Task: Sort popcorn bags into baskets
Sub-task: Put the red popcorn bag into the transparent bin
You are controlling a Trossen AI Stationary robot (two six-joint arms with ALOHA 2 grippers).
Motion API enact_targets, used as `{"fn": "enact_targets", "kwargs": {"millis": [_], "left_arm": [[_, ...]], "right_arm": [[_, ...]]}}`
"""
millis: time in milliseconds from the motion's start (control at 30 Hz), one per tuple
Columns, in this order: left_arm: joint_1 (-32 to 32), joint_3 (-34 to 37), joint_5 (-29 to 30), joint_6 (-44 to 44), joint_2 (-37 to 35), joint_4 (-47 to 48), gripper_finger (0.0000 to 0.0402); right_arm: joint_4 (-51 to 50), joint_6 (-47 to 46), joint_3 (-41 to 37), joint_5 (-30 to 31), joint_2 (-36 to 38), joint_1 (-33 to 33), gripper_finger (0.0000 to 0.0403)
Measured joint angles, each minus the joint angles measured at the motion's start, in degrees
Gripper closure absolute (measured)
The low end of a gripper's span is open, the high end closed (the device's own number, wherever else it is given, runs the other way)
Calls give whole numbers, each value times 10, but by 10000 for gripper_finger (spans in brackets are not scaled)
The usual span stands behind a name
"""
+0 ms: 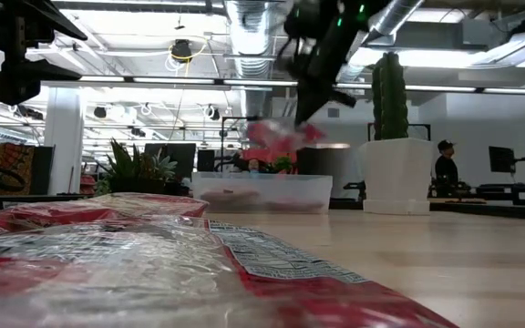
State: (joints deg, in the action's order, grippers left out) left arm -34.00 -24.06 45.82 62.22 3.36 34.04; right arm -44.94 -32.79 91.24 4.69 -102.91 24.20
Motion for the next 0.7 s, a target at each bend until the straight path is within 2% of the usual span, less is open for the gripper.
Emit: {"fn": "enact_targets", "kwargs": {"millis": [167, 267, 500, 700], "left_arm": [[0, 0, 1, -3, 0, 0, 152], [0, 0, 9, -4, 0, 4, 152], [0, 0, 15, -4, 0, 7, 152], [0, 0, -3, -1, 0, 8, 152]], "right_arm": [[13, -1, 0, 1, -42, 32, 401], [30, -2, 0, -3, -70, 37, 385], [10, -2, 0, -3, -108, 41, 303], [15, 13, 1, -5, -66, 41, 223]]}}
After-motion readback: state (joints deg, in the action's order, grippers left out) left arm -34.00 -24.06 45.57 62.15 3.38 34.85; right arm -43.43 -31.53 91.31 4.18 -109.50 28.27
